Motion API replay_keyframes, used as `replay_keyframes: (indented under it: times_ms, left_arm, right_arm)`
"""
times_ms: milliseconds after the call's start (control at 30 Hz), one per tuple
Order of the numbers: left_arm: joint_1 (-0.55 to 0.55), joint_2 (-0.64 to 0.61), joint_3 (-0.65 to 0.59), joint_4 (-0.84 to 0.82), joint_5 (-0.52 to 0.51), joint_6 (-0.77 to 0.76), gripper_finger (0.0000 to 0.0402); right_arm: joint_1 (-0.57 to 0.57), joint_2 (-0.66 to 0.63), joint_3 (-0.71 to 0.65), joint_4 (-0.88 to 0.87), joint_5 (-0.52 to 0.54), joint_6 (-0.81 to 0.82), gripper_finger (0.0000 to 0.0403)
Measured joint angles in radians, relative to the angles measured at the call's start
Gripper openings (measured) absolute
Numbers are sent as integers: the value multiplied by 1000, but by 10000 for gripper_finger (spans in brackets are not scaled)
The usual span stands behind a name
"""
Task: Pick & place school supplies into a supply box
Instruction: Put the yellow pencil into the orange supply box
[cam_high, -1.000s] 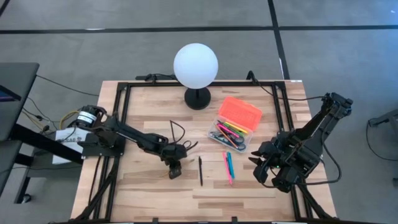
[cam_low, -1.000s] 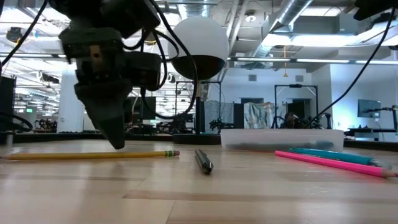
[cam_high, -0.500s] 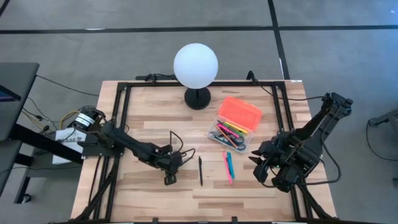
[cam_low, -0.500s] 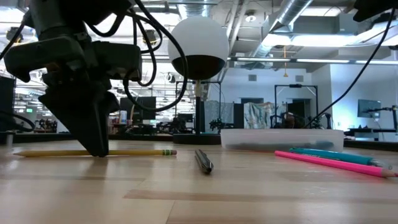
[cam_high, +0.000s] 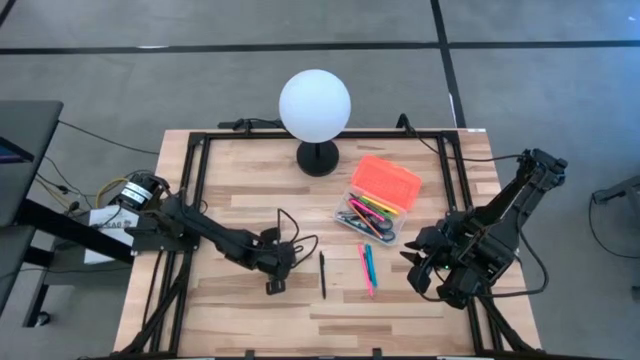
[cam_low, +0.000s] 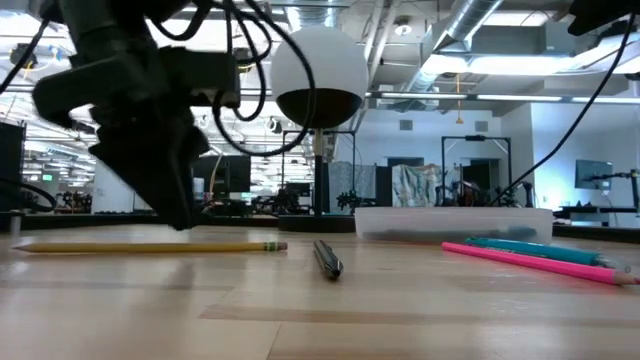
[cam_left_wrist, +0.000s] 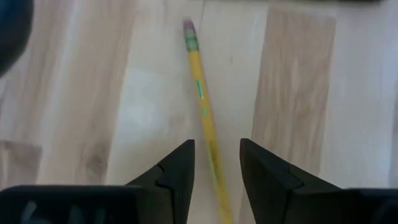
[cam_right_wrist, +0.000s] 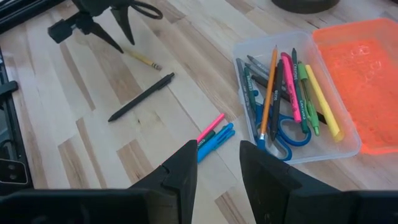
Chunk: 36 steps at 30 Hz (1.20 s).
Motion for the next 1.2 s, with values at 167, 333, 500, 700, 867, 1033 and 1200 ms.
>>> replay_keyframes:
  times_ms: [167,333,500,700,867,1033,1200]
  left_arm:
    - [-2,0,-21,5,22,-3,121]
    - [-3,0,-58,20,31,-7,121]
    - [-2,-5,-90,46,53,-27,121]
    - [-2,-4,-92,38,68,-32,121]
    - [-2,-3,-90,-27,81,-102,121]
    - [-2,-3,-92,-42,89,-131,121]
    - [-2,-2,-92,-47,85,-170,121]
  right_arm:
    - [0,0,0,0,0,0,113]
    - [0,0,0,-12,0,0,113]
    - [0,0,0,-12,0,0,113]
    - [0,0,0,-10,0,0,113]
    - [0,0,0,-8,0,0,113]
    - [0,0,0,-8,0,0,113]
    - [0,0,0,-8,0,0,113]
